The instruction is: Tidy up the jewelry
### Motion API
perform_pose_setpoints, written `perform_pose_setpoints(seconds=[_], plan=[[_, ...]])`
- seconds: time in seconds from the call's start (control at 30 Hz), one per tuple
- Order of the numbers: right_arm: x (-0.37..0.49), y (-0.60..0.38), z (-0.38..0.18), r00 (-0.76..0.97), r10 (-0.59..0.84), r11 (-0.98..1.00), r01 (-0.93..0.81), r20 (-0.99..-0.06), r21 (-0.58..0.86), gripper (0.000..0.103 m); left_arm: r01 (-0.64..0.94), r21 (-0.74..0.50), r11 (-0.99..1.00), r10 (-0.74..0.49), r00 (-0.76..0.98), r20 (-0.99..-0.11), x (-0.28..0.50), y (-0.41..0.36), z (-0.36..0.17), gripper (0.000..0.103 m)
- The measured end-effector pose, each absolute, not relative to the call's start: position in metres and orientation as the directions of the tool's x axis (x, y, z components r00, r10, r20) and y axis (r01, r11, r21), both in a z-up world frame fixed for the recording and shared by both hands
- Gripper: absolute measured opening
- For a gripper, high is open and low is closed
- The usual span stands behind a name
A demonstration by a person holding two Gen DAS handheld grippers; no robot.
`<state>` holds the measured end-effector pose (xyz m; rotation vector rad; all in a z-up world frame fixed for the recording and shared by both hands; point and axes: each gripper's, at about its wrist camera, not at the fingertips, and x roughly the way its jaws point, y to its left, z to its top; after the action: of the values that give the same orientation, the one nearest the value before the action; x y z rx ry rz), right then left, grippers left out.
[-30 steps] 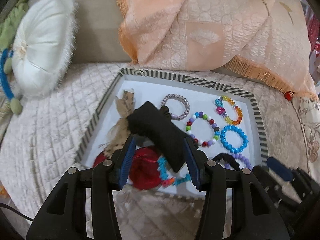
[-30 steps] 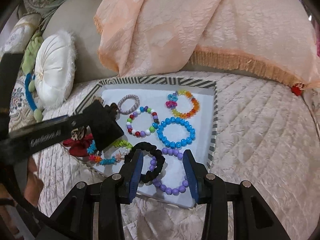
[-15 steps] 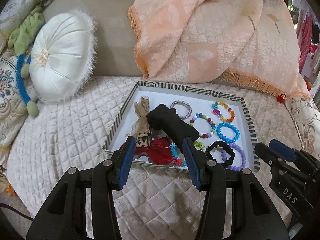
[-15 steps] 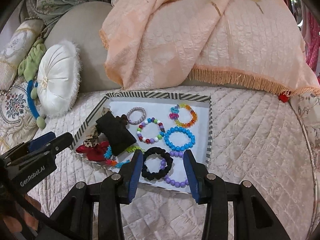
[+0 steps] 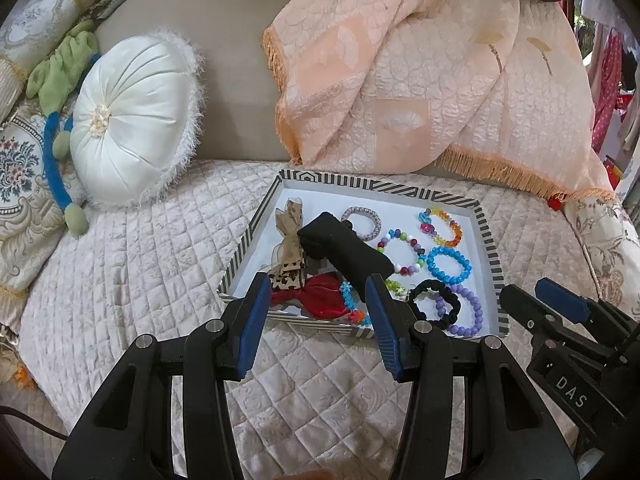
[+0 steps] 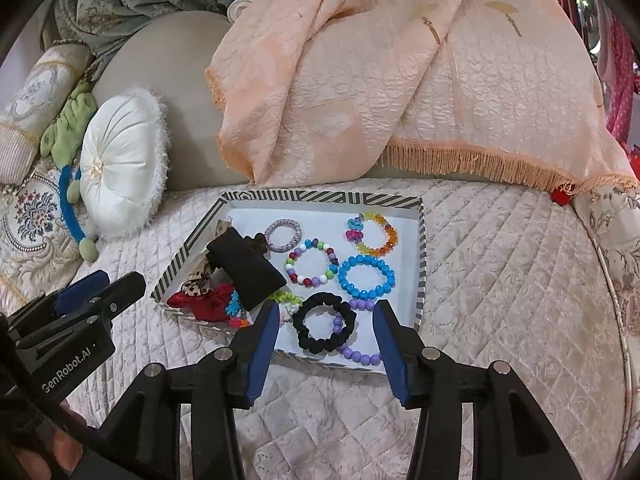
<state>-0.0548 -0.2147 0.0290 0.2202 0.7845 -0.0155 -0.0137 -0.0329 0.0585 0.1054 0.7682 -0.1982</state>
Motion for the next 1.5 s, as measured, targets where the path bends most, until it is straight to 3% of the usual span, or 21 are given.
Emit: perform_pose_setpoints(seconds=[1.5], plan=[[-0.071,-0.204,0.041,0.719,0.066,0.983,0.072,-0.692,0.169,0.055,0.206,0.043,0.978,-0.122,0.718,-0.685,-0.032,-0.032,0.068,0.049]])
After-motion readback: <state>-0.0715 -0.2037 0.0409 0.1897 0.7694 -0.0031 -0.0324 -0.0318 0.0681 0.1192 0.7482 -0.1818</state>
